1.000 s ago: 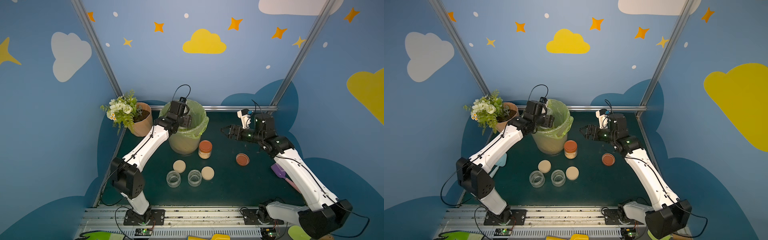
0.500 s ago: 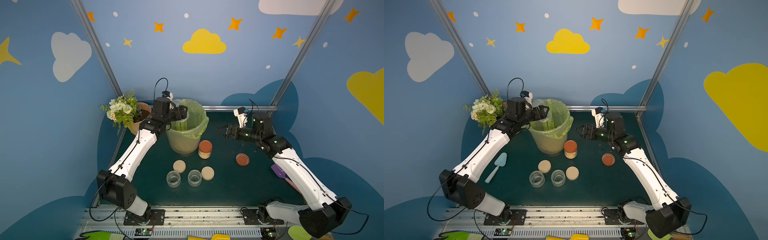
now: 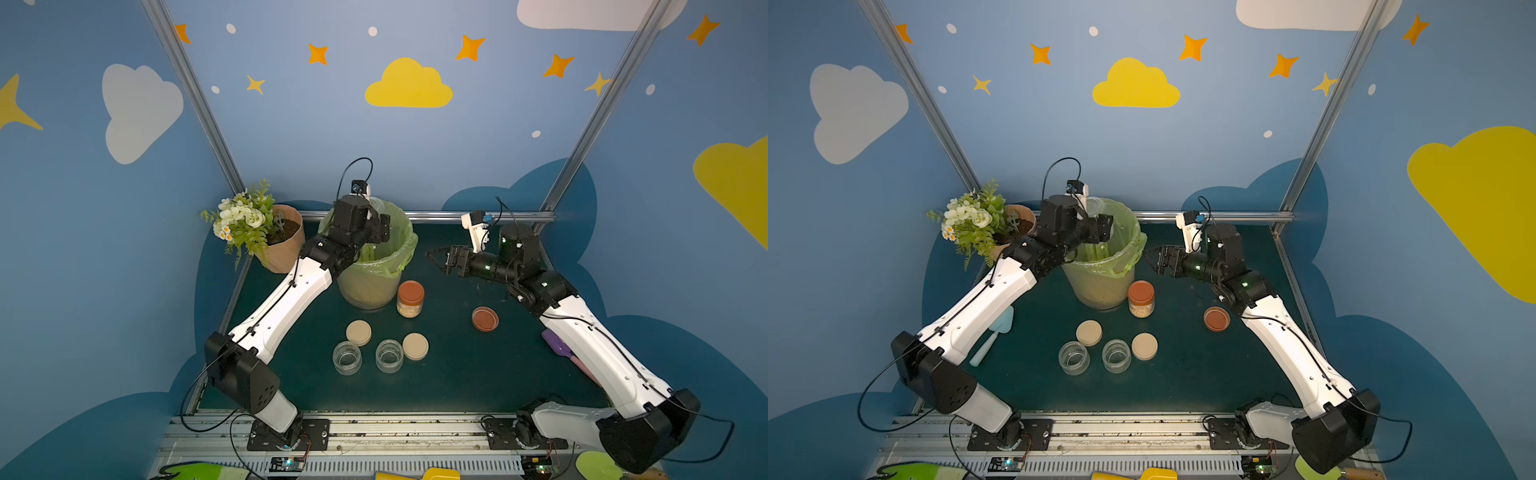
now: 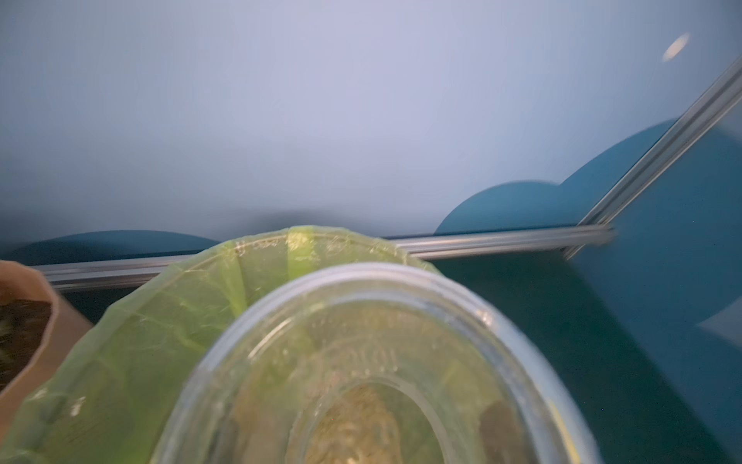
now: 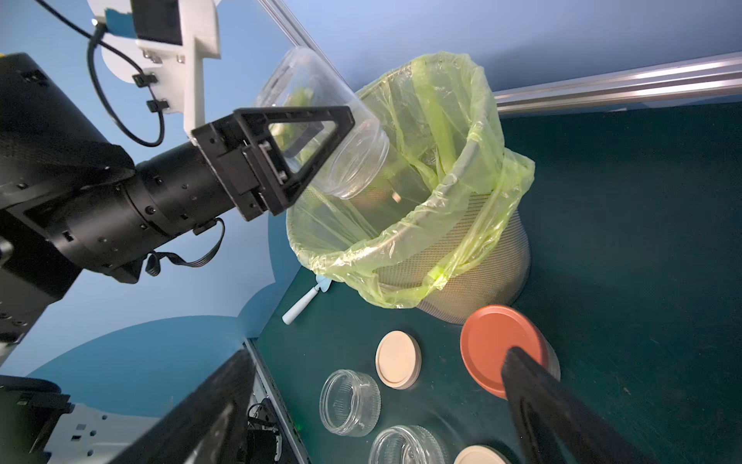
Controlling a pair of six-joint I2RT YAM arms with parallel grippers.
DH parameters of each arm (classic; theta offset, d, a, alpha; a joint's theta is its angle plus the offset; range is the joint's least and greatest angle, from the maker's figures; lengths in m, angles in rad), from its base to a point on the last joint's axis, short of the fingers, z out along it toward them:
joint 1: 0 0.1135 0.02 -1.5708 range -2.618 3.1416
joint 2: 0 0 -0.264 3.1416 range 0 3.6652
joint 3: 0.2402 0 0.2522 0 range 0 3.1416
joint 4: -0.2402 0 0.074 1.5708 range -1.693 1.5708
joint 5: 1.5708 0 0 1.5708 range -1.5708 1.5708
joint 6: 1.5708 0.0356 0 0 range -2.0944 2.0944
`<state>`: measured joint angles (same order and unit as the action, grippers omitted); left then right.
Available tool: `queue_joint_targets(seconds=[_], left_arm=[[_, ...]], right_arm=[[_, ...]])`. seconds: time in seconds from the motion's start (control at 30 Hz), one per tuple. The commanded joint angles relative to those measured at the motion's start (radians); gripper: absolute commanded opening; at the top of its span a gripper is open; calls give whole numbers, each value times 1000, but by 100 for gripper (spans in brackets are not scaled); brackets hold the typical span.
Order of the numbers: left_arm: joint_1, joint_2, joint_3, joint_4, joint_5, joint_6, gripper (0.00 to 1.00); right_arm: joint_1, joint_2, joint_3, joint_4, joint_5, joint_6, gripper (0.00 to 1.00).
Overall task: Empty expired oatmeal from jars
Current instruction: Pour the expired oatmeal into the trash bin.
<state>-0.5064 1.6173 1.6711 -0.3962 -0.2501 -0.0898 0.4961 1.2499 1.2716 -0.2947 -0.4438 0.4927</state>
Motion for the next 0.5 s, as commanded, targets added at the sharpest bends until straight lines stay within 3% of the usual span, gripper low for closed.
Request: queue_joint_targets(seconds=[0.0, 0.07, 0.13, 0.2, 0.23, 0.27, 0.3, 0.33, 0.37, 0.4, 0.47], left_arm=[[7, -23, 17, -28, -197, 98, 3], [10, -83, -105, 118, -60, 124, 3], [29, -100, -222, 326, -12, 103, 3], [101, 1, -106, 247, 56, 34, 3], [112, 44, 8, 66, 89, 13, 3], [94, 48, 82, -48, 105, 16, 3], [57, 13, 48, -43, 79, 21, 3], [15, -51, -61, 84, 31, 46, 3], [0, -98, -199, 322, -35, 57, 3], [20, -93, -225, 360, -32, 69, 3], [75, -15, 11, -18, 55, 16, 3]], right_arm=[[5, -13, 8, -1, 30, -18, 96], [4, -20, 1, 1, 42, -22, 96], [4, -19, 6, -3, 39, -24, 96], [4, -9, 9, 12, 30, -19, 96], [5, -1, 12, 14, 19, -14, 96], [6, 4, 22, -1, 7, -20, 96], [7, 1, 27, -20, 11, -27, 96], [11, -10, 16, -25, 27, -32, 96], [12, -23, -7, 0, 50, -24, 96], [12, -32, -31, 35, 61, -12, 96], [13, -21, -24, 47, 36, -8, 96]])
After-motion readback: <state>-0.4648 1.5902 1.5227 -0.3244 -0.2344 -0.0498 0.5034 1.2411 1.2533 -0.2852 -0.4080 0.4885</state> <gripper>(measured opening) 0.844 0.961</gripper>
